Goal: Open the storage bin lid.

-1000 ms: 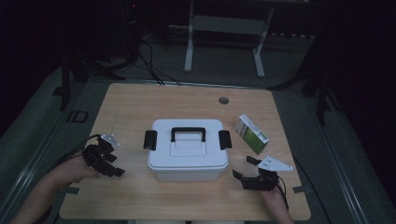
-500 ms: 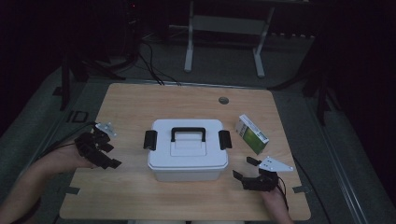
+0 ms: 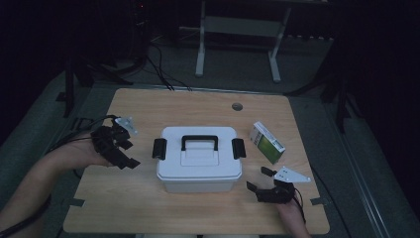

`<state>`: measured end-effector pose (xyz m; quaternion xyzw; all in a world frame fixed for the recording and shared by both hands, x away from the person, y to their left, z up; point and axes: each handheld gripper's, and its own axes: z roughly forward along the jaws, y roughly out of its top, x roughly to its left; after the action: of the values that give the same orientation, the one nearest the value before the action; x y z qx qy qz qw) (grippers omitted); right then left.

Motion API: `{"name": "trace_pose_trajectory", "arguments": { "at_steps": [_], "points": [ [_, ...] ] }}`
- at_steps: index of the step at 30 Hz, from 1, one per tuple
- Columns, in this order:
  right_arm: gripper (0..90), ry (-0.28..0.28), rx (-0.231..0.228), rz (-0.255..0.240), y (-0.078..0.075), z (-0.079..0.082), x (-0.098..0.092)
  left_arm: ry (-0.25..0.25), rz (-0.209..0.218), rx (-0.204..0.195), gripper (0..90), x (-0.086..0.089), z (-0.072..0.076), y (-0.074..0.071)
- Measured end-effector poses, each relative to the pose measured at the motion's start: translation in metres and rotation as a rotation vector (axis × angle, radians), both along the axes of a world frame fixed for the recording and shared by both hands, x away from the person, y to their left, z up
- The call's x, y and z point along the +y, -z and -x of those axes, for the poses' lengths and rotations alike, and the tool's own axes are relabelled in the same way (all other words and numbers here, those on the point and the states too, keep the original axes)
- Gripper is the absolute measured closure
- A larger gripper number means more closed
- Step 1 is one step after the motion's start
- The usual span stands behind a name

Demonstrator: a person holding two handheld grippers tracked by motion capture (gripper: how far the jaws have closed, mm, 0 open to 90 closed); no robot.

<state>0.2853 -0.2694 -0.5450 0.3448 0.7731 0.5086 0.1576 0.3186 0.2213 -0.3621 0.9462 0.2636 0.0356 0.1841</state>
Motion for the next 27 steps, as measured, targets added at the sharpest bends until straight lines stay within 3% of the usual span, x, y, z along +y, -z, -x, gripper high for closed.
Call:
{"name": "trace_pose_trajectory", "arguments": {
  "at_steps": [16,27],
  "points": [
    [13.8,-0.011,0.012,-0.011,0.001,0.000,0.000,0.105,-0.028,0.002,28.7,-0.043,-0.013,-0.008],
    [13.8,-0.010,0.015,-0.019,0.001,-0.001,-0.001,0.160,-0.078,-0.003,28.7,-0.073,-0.027,-0.016]
  ]
}}
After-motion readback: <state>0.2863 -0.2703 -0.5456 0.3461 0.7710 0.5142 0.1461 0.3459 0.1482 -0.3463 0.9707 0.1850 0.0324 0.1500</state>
